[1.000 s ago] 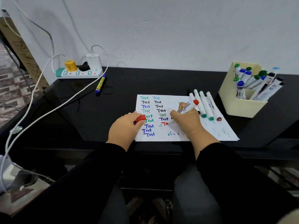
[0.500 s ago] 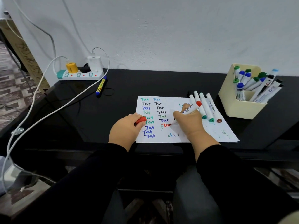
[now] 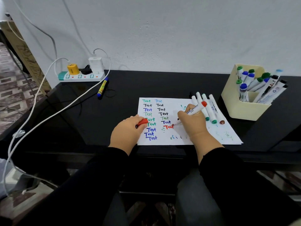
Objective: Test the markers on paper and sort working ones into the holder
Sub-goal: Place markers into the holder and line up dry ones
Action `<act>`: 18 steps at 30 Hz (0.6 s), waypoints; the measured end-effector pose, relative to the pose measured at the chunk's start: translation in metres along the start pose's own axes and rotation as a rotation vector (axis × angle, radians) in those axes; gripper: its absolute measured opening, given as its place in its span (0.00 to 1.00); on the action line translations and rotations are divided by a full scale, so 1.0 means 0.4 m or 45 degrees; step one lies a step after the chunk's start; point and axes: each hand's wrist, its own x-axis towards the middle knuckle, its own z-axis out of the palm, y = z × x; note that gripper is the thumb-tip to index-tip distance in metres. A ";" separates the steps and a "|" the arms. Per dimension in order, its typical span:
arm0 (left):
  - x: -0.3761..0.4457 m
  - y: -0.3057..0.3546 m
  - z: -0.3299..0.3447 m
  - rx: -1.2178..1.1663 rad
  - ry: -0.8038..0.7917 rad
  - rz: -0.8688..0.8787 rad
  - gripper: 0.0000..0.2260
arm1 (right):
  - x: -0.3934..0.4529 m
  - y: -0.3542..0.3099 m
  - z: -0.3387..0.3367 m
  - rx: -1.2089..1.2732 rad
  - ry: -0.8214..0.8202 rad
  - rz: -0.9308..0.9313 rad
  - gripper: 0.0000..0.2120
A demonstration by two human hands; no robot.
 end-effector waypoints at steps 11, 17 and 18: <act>-0.010 0.019 -0.019 -0.338 0.030 0.098 0.15 | -0.011 -0.037 0.020 0.602 -0.108 0.055 0.22; -0.022 0.042 -0.021 -0.489 -0.077 0.142 0.15 | -0.037 -0.047 0.048 0.519 -0.265 0.039 0.21; -0.022 0.046 -0.019 -0.514 -0.090 0.149 0.15 | -0.042 -0.048 0.051 0.508 -0.288 0.037 0.21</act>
